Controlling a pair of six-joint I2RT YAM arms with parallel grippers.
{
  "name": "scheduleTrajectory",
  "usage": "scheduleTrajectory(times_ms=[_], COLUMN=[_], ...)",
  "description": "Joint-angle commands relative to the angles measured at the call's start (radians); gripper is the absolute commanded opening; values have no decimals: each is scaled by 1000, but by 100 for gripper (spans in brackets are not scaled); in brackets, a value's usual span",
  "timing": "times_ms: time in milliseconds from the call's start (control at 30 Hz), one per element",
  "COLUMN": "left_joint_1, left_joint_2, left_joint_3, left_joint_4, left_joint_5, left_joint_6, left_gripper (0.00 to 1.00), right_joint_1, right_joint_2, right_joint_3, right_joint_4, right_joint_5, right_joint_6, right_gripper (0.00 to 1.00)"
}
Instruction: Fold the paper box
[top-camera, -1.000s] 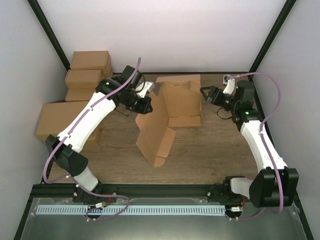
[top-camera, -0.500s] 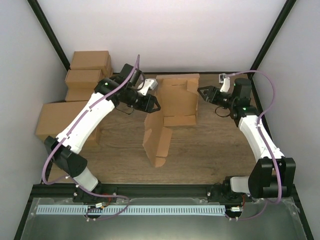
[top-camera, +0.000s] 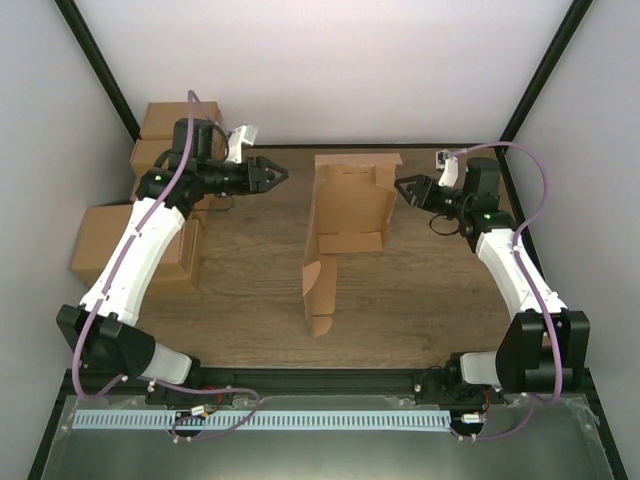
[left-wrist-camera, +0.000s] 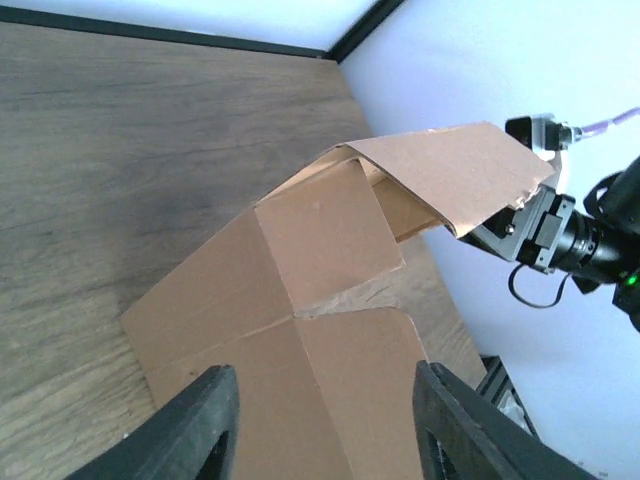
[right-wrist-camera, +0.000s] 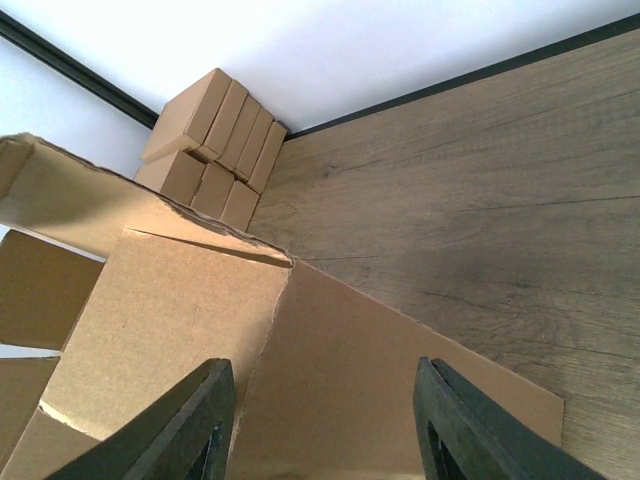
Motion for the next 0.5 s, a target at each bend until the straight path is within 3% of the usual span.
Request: scheduleTrajectory(times_ms=[0, 133, 467], left_joint_1=[2, -4, -44], left_joint_2=[56, 102, 228], left_joint_3=[-51, -76, -50], left_joint_4=[136, 211, 296], left_joint_5=[145, 169, 202], left_joint_6=[-53, -82, -104], left_gripper=[54, 59, 55], right_joint_1=[-7, -7, -7], right_joint_2=[10, 22, 35], right_joint_3=[23, 33, 67], right_joint_4=[-3, -8, -29], right_joint_5=[-18, -32, -86], right_joint_6=[-20, -29, -68], right_gripper=[52, 52, 57])
